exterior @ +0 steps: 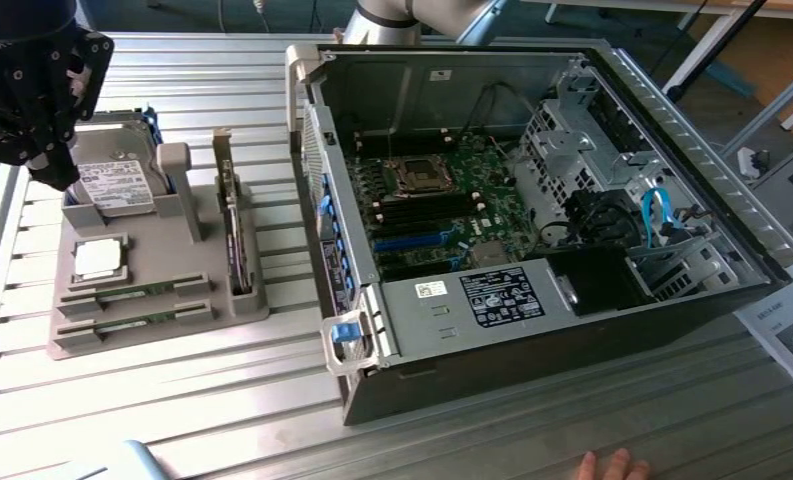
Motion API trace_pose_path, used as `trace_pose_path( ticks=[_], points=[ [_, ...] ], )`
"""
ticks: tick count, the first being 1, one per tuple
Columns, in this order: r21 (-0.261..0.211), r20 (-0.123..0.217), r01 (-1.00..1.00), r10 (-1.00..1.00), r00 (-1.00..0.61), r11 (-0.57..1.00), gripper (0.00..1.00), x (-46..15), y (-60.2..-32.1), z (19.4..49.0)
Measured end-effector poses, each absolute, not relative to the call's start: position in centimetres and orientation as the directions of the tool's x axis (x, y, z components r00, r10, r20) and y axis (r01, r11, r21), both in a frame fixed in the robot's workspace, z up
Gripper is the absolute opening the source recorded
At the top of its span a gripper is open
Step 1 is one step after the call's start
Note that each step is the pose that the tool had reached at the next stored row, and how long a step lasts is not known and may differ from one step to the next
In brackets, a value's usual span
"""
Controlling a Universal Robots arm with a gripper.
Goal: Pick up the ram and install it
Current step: 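Pick up the ram and move it above insertion slot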
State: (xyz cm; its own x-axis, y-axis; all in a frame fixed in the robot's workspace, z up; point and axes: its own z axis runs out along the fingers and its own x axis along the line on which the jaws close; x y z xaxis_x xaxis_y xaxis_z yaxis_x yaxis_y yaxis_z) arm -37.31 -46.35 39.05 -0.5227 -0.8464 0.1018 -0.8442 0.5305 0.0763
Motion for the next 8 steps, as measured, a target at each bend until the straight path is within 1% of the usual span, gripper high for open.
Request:
trace_pose_path(
  ticks=[5, 8],
  points=[
    [0.083, 0.106, -0.901, -0.903, -0.416, 0.425, 0.11, -37.31, -46.35, 39.06],
    [0.085, 0.107, -0.913, -0.915, -0.39, 0.399, 0.11, -37.32, -46.35, 39.06]
  ],
)
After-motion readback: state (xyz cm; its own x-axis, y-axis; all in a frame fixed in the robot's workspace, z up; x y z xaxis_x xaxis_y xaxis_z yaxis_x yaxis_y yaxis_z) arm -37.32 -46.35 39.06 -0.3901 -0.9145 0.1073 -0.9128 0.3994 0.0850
